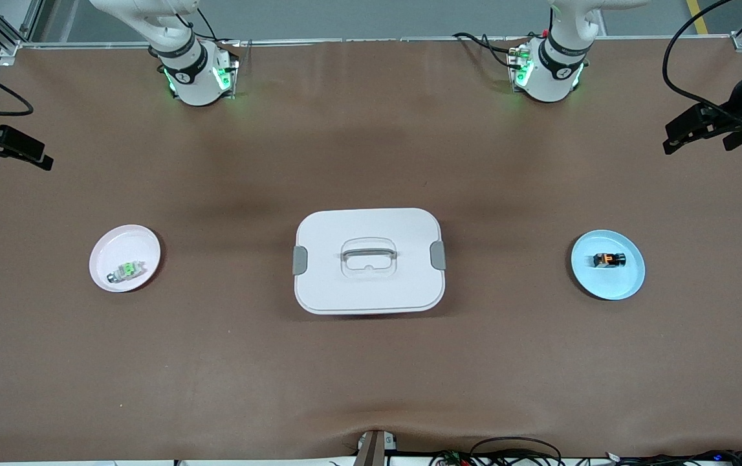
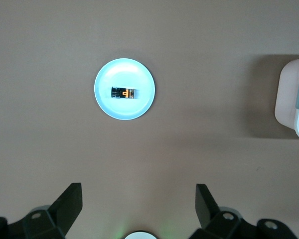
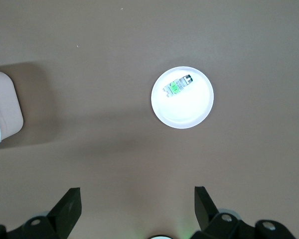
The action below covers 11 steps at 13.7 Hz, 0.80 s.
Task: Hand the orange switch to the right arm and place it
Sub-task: 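Move the left gripper over the orange switch on the blue plate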
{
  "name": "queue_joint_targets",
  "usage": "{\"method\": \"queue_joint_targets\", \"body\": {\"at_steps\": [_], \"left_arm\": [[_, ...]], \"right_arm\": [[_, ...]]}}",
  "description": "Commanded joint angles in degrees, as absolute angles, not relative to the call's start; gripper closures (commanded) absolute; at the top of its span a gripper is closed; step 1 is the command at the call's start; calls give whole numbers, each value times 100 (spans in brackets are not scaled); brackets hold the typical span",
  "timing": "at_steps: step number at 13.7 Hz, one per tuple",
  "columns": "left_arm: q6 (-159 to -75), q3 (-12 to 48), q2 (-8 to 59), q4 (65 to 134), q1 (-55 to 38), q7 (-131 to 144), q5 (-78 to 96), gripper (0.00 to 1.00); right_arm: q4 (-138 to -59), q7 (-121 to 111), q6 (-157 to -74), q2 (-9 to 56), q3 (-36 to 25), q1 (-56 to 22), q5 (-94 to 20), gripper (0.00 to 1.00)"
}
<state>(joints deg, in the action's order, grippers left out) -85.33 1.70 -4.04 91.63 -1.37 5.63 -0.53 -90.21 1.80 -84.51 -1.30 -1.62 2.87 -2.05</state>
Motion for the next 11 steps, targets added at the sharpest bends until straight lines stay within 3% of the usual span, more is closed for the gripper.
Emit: {"method": "queue_joint_targets", "body": {"at_steps": [1,11], "left_arm": [[-8402,54,-255,9000,-132,510,-44,0],[-8648,35,254,9044,-141,510,-44,0]], "right_arm": [[-8877,141,-8358,-70,-114,334,-132,0],[-8877,141,-8358,-70,-114,334,-132,0]]}}
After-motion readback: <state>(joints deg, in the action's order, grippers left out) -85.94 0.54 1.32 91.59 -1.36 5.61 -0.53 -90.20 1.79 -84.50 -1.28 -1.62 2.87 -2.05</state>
